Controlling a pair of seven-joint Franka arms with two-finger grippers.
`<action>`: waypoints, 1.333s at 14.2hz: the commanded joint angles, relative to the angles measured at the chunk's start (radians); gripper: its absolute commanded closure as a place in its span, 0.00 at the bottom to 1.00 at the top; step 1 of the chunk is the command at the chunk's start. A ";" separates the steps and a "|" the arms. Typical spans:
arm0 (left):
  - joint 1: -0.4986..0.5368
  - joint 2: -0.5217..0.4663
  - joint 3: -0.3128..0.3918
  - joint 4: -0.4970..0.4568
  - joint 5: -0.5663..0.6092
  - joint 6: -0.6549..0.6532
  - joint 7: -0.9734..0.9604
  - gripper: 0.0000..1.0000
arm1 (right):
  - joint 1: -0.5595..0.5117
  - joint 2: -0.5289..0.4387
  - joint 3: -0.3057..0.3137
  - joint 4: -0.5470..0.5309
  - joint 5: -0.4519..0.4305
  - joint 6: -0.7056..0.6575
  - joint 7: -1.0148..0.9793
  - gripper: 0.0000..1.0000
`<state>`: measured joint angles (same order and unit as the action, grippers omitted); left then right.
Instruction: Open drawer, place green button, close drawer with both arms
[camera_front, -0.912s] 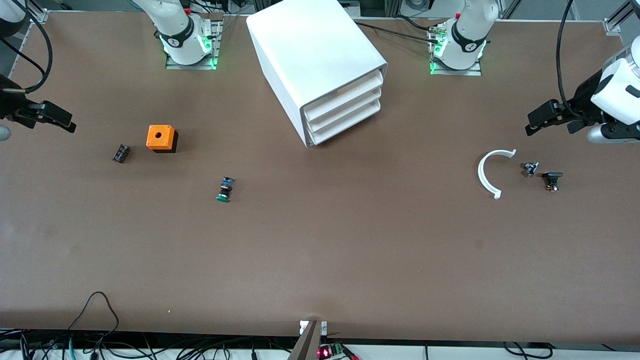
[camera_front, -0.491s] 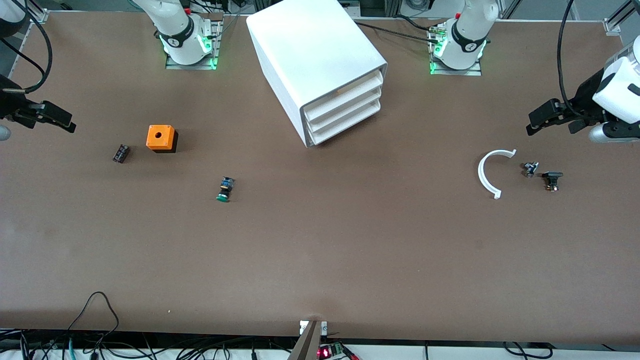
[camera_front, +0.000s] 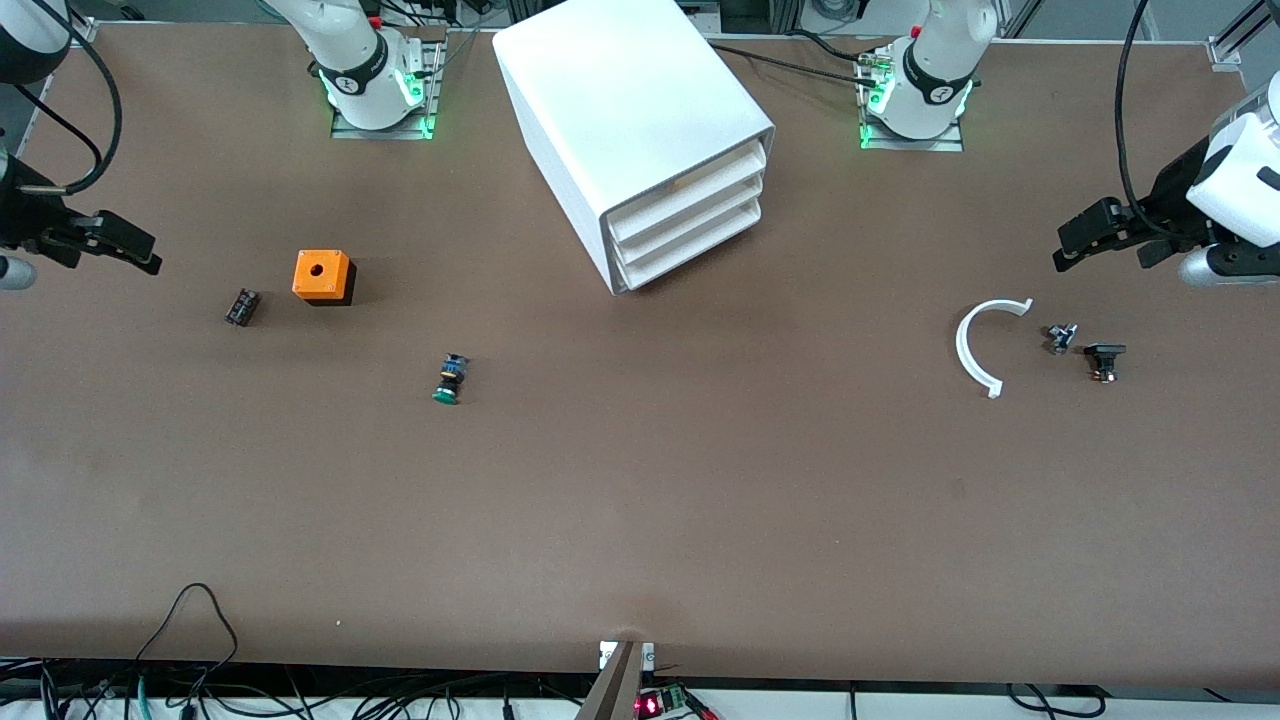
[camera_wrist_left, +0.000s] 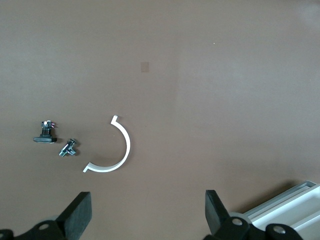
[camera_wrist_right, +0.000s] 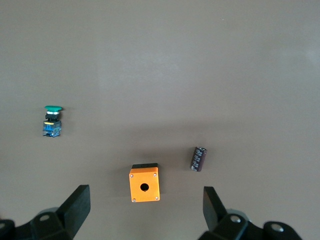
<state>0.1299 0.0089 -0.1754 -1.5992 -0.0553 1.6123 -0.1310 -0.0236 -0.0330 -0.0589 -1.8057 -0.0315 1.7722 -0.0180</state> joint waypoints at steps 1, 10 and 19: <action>-0.019 0.043 -0.009 0.034 0.000 -0.031 0.014 0.00 | 0.011 0.030 0.016 -0.009 -0.007 0.024 0.003 0.00; -0.030 0.233 -0.029 0.012 -0.136 -0.054 0.057 0.00 | 0.131 0.226 0.019 -0.009 0.004 0.137 0.136 0.00; -0.097 0.508 -0.027 -0.280 -0.673 0.060 0.387 0.00 | 0.208 0.330 0.123 -0.070 0.015 0.306 0.469 0.00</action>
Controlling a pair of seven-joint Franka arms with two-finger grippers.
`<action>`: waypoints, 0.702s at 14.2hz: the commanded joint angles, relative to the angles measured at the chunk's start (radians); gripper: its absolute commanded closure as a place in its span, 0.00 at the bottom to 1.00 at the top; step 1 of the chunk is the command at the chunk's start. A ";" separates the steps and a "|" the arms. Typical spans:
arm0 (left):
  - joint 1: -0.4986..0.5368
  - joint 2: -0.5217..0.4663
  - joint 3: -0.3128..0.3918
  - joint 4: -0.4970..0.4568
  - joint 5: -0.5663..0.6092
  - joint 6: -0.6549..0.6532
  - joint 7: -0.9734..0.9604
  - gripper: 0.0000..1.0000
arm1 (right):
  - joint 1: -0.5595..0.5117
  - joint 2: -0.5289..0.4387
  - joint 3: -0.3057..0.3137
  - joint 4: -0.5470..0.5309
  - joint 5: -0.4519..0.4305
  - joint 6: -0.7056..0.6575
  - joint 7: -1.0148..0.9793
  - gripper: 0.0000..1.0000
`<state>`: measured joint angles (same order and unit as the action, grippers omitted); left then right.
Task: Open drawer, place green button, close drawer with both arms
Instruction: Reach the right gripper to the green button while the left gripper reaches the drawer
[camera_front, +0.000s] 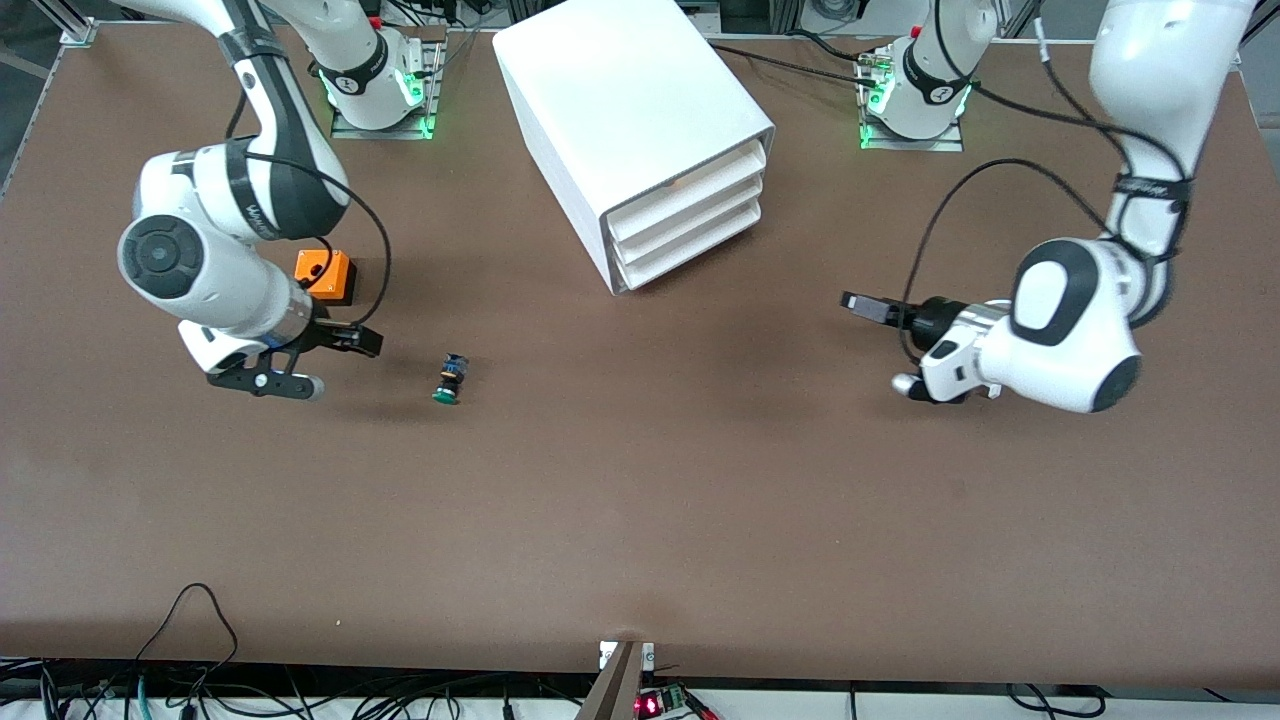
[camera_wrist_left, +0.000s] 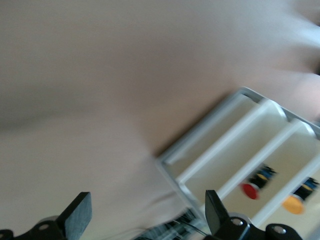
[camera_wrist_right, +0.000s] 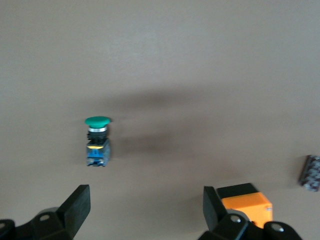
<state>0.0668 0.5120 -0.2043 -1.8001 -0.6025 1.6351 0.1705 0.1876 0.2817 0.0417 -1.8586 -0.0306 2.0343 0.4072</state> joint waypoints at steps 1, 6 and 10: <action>-0.051 0.019 0.000 -0.120 -0.188 0.060 0.154 0.00 | -0.004 0.034 0.036 -0.017 0.012 0.070 0.044 0.00; -0.110 0.054 -0.053 -0.313 -0.416 0.170 0.389 0.01 | -0.002 0.114 0.112 -0.024 -0.002 0.164 -0.028 0.00; -0.110 0.053 -0.118 -0.380 -0.434 0.229 0.415 0.01 | -0.002 0.145 0.118 -0.073 -0.005 0.257 -0.106 0.00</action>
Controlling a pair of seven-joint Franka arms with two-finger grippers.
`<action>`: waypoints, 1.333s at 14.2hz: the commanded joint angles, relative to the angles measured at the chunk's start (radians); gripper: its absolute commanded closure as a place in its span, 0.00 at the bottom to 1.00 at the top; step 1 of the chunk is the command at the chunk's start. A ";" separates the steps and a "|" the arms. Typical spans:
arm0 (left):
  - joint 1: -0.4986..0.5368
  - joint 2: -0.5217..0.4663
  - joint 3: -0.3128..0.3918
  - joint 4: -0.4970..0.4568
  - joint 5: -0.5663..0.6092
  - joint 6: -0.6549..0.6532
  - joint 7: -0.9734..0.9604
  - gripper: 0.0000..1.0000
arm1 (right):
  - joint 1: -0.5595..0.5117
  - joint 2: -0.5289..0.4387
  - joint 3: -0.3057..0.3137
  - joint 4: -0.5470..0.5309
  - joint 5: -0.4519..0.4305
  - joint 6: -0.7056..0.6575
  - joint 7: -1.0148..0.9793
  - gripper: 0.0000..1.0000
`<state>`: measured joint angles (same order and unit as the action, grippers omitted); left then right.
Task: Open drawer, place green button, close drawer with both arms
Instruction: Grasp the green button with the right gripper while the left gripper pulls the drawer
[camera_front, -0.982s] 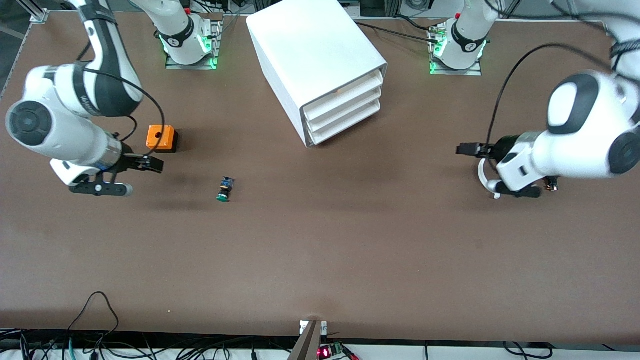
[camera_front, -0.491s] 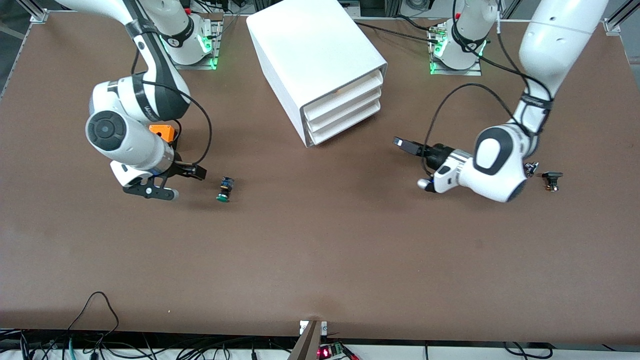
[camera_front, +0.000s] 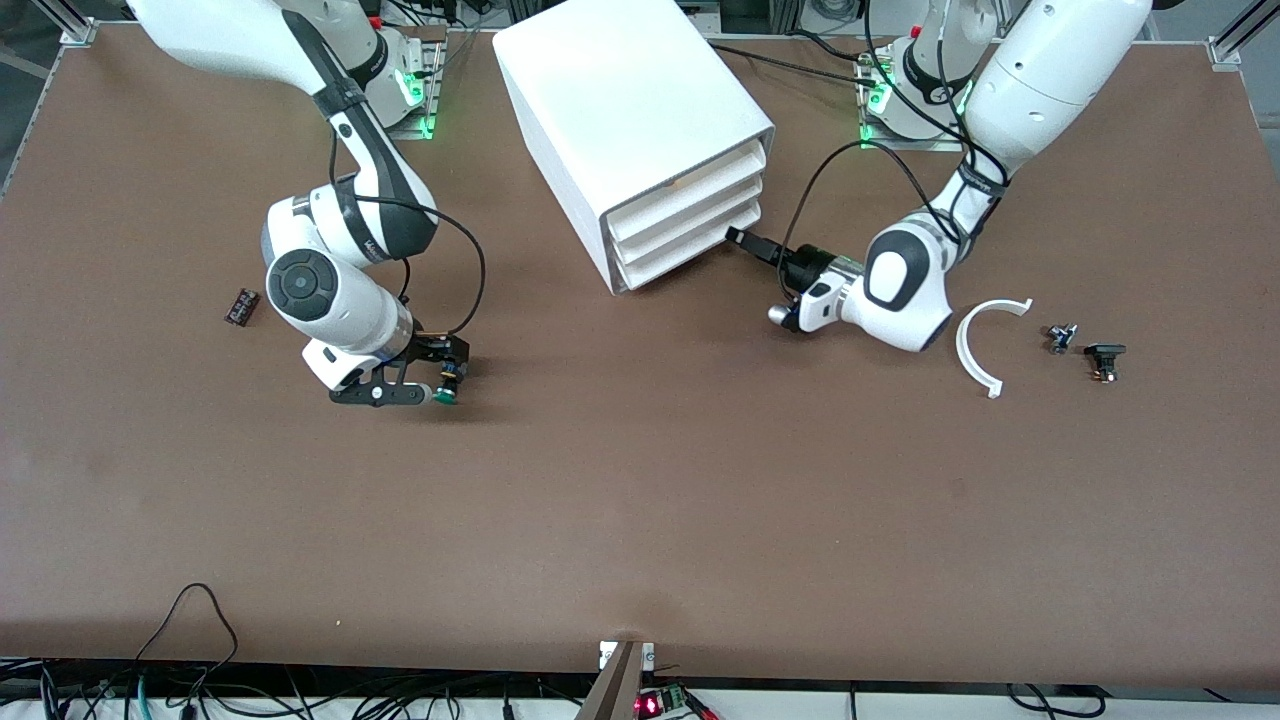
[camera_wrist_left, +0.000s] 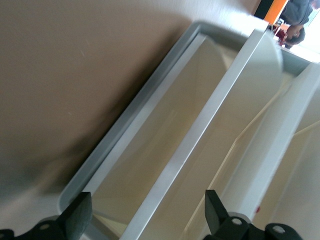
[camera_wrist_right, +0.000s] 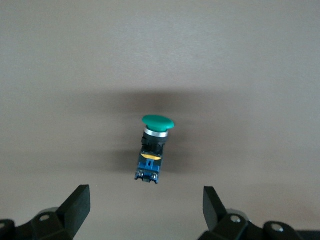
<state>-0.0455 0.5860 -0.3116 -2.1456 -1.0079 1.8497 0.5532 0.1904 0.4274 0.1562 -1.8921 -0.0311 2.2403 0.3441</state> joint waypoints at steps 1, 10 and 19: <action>0.000 -0.022 -0.015 -0.046 -0.035 0.017 0.033 0.02 | -0.005 0.008 0.003 -0.053 -0.006 0.073 -0.050 0.00; -0.010 -0.029 -0.077 -0.076 -0.061 0.148 0.040 1.00 | -0.005 0.070 0.003 -0.099 -0.006 0.163 -0.036 0.00; 0.045 -0.071 0.074 0.099 0.152 0.215 0.031 0.04 | -0.006 0.105 0.003 -0.090 -0.006 0.189 -0.042 0.37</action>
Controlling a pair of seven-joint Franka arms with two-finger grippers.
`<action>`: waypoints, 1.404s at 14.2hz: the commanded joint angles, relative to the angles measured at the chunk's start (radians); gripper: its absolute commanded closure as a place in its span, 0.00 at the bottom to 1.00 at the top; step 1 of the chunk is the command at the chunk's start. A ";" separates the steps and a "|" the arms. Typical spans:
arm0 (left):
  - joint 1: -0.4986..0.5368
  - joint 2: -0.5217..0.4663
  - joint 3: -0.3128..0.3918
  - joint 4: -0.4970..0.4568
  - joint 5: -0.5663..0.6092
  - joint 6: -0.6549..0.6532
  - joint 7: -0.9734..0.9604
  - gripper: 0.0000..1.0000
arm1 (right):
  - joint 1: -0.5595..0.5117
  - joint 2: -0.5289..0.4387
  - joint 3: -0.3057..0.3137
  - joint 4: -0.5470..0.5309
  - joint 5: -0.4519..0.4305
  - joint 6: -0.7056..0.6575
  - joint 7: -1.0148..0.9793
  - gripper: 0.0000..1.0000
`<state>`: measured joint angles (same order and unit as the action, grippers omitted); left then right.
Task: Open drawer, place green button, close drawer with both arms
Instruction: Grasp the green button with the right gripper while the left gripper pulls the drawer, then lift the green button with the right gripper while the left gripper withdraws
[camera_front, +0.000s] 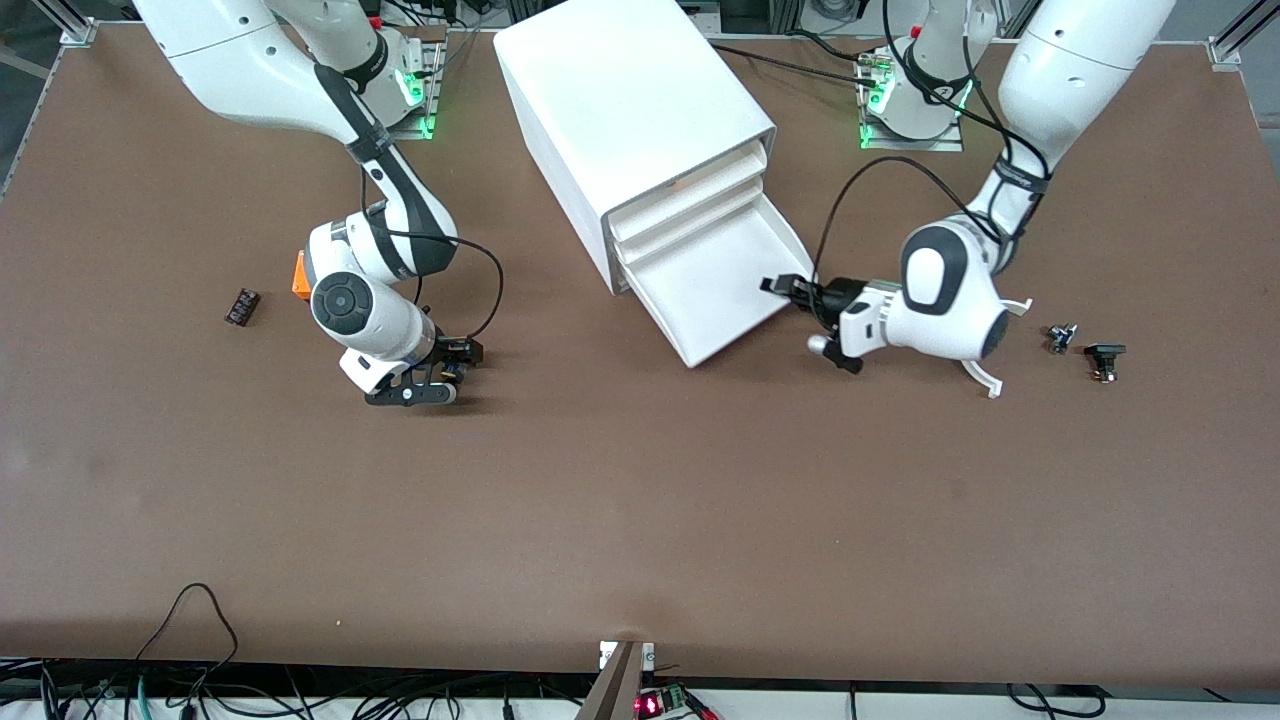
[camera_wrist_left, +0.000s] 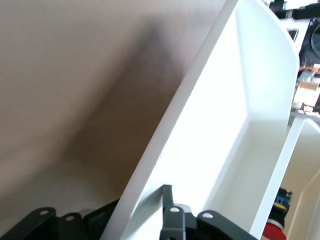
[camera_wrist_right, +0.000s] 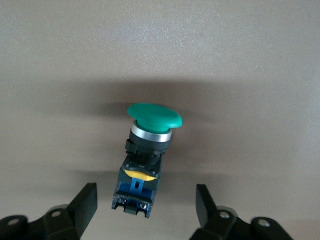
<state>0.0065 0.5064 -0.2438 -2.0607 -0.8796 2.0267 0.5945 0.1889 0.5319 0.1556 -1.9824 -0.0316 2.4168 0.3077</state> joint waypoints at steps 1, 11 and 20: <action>-0.003 0.004 0.004 0.014 0.021 0.038 -0.019 0.00 | -0.005 0.002 0.004 0.002 -0.005 0.013 -0.009 0.45; 0.142 -0.279 0.012 0.094 0.151 0.119 -0.010 0.00 | -0.006 -0.016 0.001 0.065 -0.019 -0.010 -0.019 0.73; 0.142 -0.447 0.129 0.344 0.682 -0.273 -0.039 0.00 | -0.016 -0.041 0.008 0.462 -0.028 -0.320 -0.230 0.75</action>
<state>0.1575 0.0443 -0.1268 -1.7997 -0.3206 1.8444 0.5762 0.1766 0.4719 0.1496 -1.5899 -0.0584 2.1242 0.1707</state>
